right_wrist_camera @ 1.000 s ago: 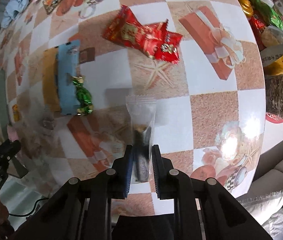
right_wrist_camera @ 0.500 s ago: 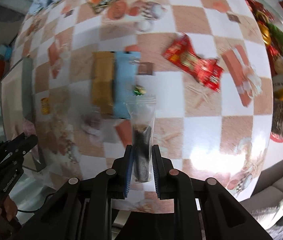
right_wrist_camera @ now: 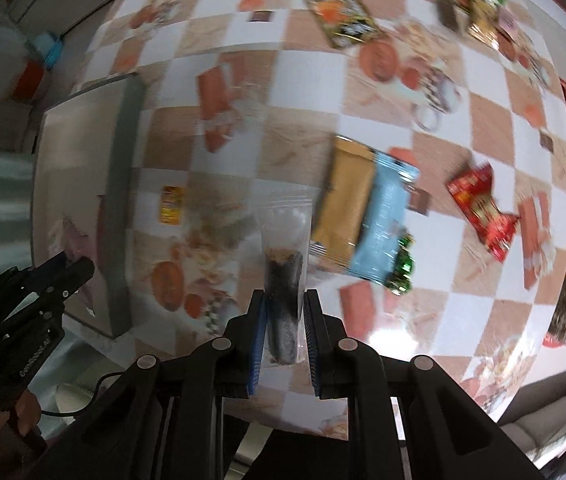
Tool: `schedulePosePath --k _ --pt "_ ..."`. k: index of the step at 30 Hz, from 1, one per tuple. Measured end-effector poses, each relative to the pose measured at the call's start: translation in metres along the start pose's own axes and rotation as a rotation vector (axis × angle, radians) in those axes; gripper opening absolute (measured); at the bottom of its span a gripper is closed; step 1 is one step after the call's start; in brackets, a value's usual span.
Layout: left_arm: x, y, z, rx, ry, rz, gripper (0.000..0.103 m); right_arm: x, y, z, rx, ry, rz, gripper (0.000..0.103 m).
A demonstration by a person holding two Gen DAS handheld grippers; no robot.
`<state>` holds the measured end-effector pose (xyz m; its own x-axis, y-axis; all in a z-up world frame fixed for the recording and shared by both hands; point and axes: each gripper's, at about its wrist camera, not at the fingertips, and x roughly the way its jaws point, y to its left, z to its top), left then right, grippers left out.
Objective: Organize snacks
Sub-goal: 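Carry the pink and clear packets over the white tray with both tools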
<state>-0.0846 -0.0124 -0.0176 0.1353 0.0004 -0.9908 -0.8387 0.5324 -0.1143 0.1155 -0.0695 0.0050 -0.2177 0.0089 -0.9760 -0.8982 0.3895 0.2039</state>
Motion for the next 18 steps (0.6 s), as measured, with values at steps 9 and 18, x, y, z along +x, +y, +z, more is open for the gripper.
schedulePosePath --k 9,18 --pt "-0.003 0.036 -0.012 -0.085 -0.007 0.013 0.027 0.005 0.049 0.016 -0.106 -0.005 -0.003 0.02" --pt "-0.004 0.063 -0.019 -0.144 -0.015 0.015 0.027 0.005 0.097 0.026 -0.203 -0.005 0.006 0.02"
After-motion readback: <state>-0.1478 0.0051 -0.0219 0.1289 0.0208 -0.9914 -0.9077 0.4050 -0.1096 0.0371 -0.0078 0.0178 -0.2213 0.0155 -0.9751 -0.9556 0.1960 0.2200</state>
